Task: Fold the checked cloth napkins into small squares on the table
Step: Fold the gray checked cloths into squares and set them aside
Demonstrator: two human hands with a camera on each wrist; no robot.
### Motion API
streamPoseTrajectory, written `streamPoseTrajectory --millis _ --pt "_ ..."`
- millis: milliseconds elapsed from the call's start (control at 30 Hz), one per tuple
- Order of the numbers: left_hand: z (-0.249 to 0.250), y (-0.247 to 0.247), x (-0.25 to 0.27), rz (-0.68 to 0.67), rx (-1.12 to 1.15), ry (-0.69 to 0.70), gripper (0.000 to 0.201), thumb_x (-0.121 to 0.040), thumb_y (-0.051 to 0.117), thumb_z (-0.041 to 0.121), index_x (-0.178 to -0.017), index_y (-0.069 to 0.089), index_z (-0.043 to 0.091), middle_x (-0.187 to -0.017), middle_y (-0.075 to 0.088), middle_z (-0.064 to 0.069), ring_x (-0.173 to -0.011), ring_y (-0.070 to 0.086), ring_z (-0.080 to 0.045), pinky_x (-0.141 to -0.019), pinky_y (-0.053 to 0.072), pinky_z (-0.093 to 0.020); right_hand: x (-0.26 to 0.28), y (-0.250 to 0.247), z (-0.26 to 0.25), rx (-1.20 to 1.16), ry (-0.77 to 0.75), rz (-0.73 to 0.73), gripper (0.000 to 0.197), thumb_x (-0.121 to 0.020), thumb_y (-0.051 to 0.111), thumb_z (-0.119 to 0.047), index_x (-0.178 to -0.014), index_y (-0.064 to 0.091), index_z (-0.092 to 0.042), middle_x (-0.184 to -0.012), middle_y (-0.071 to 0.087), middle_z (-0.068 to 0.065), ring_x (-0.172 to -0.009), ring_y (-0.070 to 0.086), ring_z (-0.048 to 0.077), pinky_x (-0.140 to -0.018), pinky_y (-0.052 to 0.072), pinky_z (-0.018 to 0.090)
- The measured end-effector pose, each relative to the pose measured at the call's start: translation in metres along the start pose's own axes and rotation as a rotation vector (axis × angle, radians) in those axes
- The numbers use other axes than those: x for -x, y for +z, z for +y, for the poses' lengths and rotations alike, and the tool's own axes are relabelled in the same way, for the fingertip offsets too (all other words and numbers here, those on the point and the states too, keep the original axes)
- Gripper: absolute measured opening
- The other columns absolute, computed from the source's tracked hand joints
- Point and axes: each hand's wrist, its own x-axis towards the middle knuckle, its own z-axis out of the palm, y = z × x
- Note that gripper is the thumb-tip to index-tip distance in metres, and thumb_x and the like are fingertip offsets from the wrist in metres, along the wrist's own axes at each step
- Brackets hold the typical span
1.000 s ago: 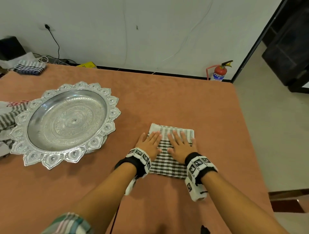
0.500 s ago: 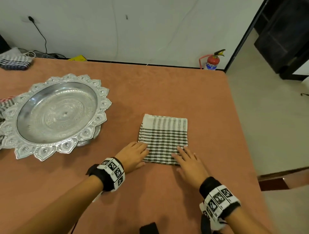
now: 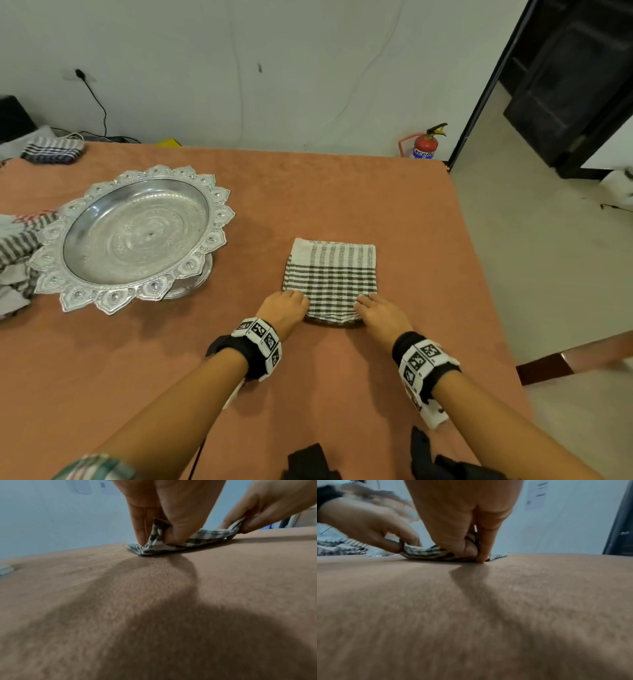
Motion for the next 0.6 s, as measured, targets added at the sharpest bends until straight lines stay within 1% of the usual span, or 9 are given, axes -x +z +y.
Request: streamPoseTrajectory --millis 67,167,233,300,333,400,467,533,600 --pt "-0.001 -0.006 0.004 -0.017 0.0 -0.014 0.045 -0.024 0.088 0.012 -0.057 0.059 0.02 -0.054 0.057 0.005 -0.045 0.057 -0.011 -0.038 0.042 -0.017 0.0 -0.008 0.007 -0.033 0.013 0.019 0.031 -0.092 0.038 -0.002 -0.114 0.059 -0.004 -0.121 0.059 0.012 -0.112 0.053 0.028 -0.082 0.043 0.035" --pt "0.003 -0.019 0.021 -0.01 0.025 0.003 0.043 -0.028 0.086 0.01 -0.059 0.058 0.019 -0.052 0.058 0.004 -0.042 0.056 -0.013 -0.037 0.038 -0.017 0.01 -0.013 0.012 -0.061 0.008 0.015 0.027 -0.09 0.039 -0.002 -0.1 0.064 -0.004 -0.106 0.065 0.014 -0.095 0.06 0.029 -0.066 0.036 0.03" --pt "0.011 -0.028 0.034 -0.01 0.068 0.022 0.027 -0.052 0.079 0.01 -0.072 0.06 0.012 -0.067 0.064 -0.002 -0.057 0.062 -0.021 -0.047 0.045 -0.025 0.024 -0.011 0.012 -0.078 -0.021 -0.006 0.026 -0.09 0.039 -0.003 -0.099 0.063 -0.003 -0.104 0.065 0.014 -0.093 0.06 0.029 -0.067 0.037 0.031" --pt "0.018 -0.028 0.042 -0.129 0.236 -0.026 0.013 -0.082 0.055 0.01 -0.094 0.059 0.006 -0.093 0.065 -0.012 -0.085 0.062 -0.03 -0.068 0.047 -0.035 0.042 -0.006 0.012 -0.147 -0.036 -0.038 0.026 -0.089 0.039 -0.003 -0.096 0.064 -0.002 -0.099 0.066 0.015 -0.086 0.06 0.029 -0.067 0.038 0.031" --pt "0.022 -0.031 0.048 -0.202 0.324 -0.013 0.015 -0.086 0.048 0.01 -0.096 0.058 0.005 -0.093 0.063 -0.012 -0.086 0.059 -0.03 -0.071 0.045 -0.035 0.05 -0.002 0.014 -0.188 -0.044 -0.057 0.024 -0.088 0.04 -0.002 -0.092 0.064 -0.002 -0.094 0.067 0.015 -0.079 0.058 0.028 -0.065 0.039 0.031" --pt "0.031 -0.039 0.058 -0.299 0.432 0.062 0.01 -0.086 0.046 0.007 -0.085 0.056 0.004 -0.071 0.053 -0.006 -0.074 0.05 -0.026 -0.062 0.036 -0.03 0.068 0.004 0.016 -0.268 -0.076 -0.138 0.022 -0.085 0.041 0.001 -0.08 0.062 -0.001 -0.076 0.064 0.011 -0.063 0.05 0.018 -0.058 0.038 0.025" --pt "0.038 -0.04 0.065 -0.339 0.493 0.094 0.009 -0.085 0.045 0.004 -0.077 0.05 0.006 -0.06 0.041 0.001 -0.069 0.043 -0.021 -0.058 0.027 -0.027 0.08 0.004 0.016 -0.343 -0.094 -0.205 0.027 -0.085 0.041 0.003 -0.065 0.052 -0.011 -0.06 0.048 -0.004 -0.052 0.04 0.004 -0.051 0.029 0.014" --pt "0.037 -0.04 0.065 -0.299 0.54 0.026 0.012 -0.086 0.045 0.005 -0.083 0.057 0.004 -0.069 0.053 -0.005 -0.071 0.044 -0.018 -0.063 0.031 -0.026 0.082 0.001 0.016 -0.417 -0.084 -0.217 0.033 -0.086 0.039 0.005 -0.065 0.048 -0.018 -0.065 0.046 -0.008 -0.054 0.041 -0.001 -0.053 0.031 0.012" --pt "0.031 -0.035 0.062 -0.203 0.586 -0.083 0.018 -0.088 0.045 0.007 -0.095 0.061 0.003 -0.086 0.062 -0.013 -0.075 0.048 -0.018 -0.067 0.037 -0.03 0.076 0.002 0.018 -0.476 -0.048 -0.15 0.026 -0.088 0.036 0.004 -0.085 0.058 -0.009 -0.08 0.055 -0.002 -0.065 0.05 0.003 -0.06 0.038 0.012"
